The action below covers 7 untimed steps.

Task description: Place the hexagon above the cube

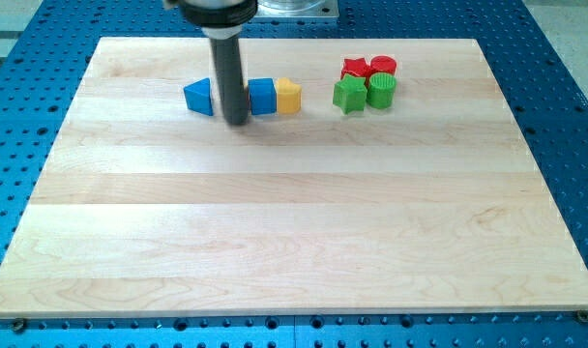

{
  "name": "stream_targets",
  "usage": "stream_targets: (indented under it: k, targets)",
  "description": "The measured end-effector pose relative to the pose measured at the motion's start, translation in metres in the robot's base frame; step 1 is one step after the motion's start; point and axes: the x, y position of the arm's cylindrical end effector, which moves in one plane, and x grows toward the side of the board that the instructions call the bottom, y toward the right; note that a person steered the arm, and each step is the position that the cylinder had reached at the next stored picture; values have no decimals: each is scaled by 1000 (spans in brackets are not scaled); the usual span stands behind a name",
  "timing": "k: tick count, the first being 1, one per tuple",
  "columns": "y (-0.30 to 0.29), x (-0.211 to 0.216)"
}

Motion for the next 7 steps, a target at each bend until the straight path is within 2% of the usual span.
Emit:
stream_targets:
  k: [2,3,4,7]
  targets:
    - [37,8]
    - [53,-28]
    - [-3,-26]
    - [40,-91]
